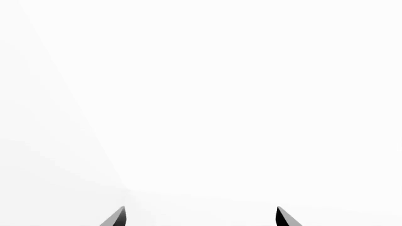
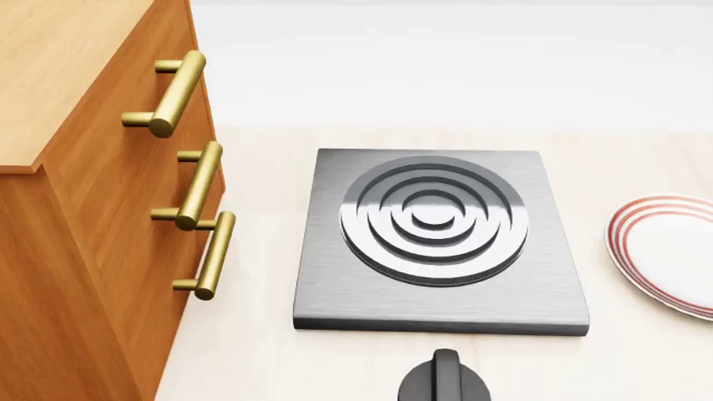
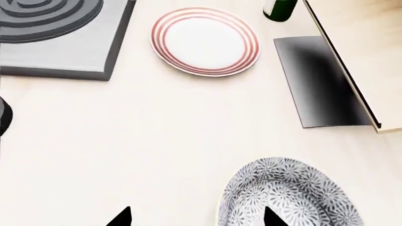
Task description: Put the bowl on the stove.
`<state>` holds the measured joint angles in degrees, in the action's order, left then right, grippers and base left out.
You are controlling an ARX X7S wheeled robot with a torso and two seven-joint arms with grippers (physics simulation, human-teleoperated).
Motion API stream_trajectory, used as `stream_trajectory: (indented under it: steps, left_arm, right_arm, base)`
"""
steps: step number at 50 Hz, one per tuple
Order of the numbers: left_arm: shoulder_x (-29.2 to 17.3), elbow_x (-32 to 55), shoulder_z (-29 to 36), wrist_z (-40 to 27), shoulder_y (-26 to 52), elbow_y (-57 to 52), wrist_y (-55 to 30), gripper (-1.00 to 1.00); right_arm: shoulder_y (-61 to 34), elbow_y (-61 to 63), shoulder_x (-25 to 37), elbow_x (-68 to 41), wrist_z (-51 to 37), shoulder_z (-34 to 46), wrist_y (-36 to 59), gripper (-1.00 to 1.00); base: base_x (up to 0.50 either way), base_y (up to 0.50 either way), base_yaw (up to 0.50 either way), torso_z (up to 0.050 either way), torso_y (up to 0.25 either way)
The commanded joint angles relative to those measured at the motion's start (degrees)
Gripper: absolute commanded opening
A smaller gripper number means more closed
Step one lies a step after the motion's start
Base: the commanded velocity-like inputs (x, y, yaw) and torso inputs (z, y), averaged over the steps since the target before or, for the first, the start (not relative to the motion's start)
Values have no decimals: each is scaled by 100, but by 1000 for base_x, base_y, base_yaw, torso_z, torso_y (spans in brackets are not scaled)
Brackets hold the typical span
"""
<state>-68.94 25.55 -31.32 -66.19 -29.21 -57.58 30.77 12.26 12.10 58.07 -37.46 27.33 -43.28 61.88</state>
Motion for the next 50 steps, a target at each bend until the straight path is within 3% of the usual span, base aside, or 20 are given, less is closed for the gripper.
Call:
stream_trajectory:
  steps: [1,19,50]
  left_arm:
    - [62,43,-51,69,3,-9,-18,100]
    - [67,26,31,79,69,-29,-43,100]
    - [86,32,88,106,149,-36,-69,100]
  right_arm:
    - [-331,-344,-32,146,-269,666,-176,100]
    - [-1485,-1235,-248,580,-995,1884,-556,100]
    - [-1749,-1860,-614,947,-1184,2580,-977,100]
  base:
    - [0,0,0,0,0]
    - [0,0,0,0,0]
    - [0,0,0,0,0]
